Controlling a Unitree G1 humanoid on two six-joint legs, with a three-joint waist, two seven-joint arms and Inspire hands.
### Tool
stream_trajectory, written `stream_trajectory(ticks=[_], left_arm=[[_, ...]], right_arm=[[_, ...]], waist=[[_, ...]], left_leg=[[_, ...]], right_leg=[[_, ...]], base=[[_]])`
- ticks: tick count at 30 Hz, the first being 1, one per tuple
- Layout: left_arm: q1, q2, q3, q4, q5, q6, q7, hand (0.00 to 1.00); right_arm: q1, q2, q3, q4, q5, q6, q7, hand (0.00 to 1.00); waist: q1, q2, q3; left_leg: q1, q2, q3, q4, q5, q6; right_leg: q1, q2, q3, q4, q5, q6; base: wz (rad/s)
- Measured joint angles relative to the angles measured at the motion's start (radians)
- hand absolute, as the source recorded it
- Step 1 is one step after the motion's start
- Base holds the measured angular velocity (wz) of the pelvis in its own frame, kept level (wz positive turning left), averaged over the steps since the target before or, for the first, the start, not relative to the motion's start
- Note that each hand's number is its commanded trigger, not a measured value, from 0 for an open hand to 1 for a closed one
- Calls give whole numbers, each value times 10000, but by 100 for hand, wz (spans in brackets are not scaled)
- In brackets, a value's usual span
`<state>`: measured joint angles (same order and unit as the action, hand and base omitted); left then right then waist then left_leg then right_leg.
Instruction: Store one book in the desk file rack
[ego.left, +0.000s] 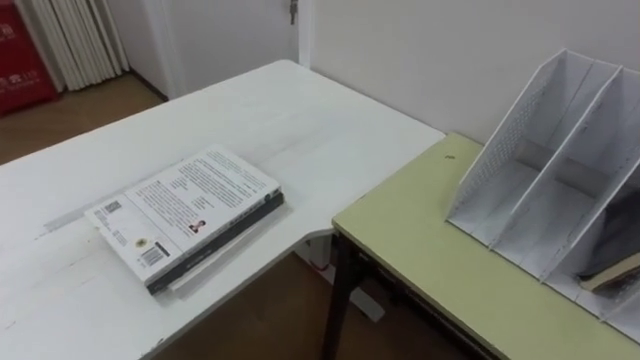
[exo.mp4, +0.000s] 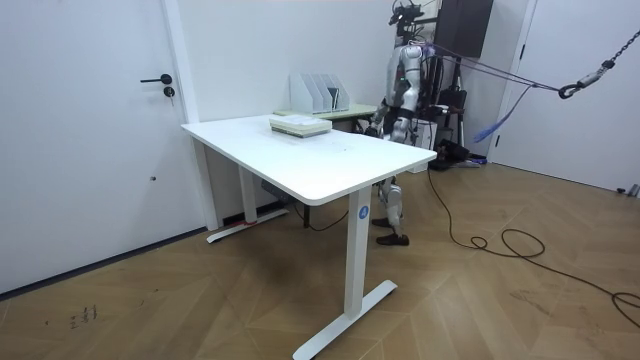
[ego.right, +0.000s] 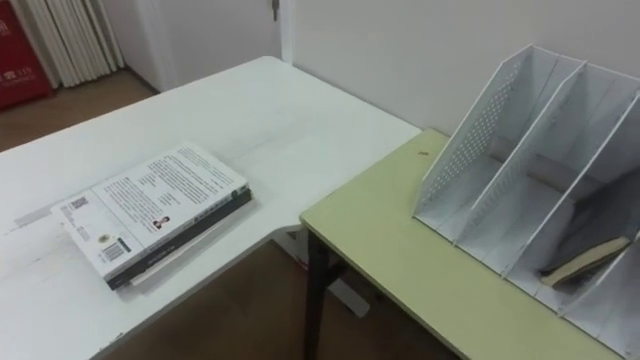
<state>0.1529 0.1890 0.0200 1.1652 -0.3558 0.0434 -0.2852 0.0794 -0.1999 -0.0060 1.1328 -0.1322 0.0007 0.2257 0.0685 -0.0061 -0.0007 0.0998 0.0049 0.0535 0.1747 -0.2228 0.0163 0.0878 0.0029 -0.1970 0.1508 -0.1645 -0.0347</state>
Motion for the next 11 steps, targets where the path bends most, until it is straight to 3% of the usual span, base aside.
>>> stream_trajectory(ticks=[3, 5, 11], left_arm=[[29, -87, 217, -29, 555, -6, 173, 0], [-42, -144, 358, -49, 1152, -24, 310, 0], [-69, -207, 333, -48, 1548, -61, 853, 0]], right_arm=[[5, 98, -247, 450, 844, -33, -441, 0], [0, 156, -400, 699, 1076, -113, -666, 0], [207, 366, -604, 798, 2045, -190, -1017, 0]], waist=[[-212, 3, 29], [-409, 12, 4], [-723, 33, 21]], left_leg=[[-2, -4, -1, 1, 2, 1], [11, -12, -3, 2, 3, 1], [143, -8, 10, -54, 3, 0]], right_leg=[[9, -2, 36, 1, -16, 2], [14, -13, 41, 4, -40, 8], [42, -6, 59, -1, -87, 7]], base=[[0], [0], [0]])
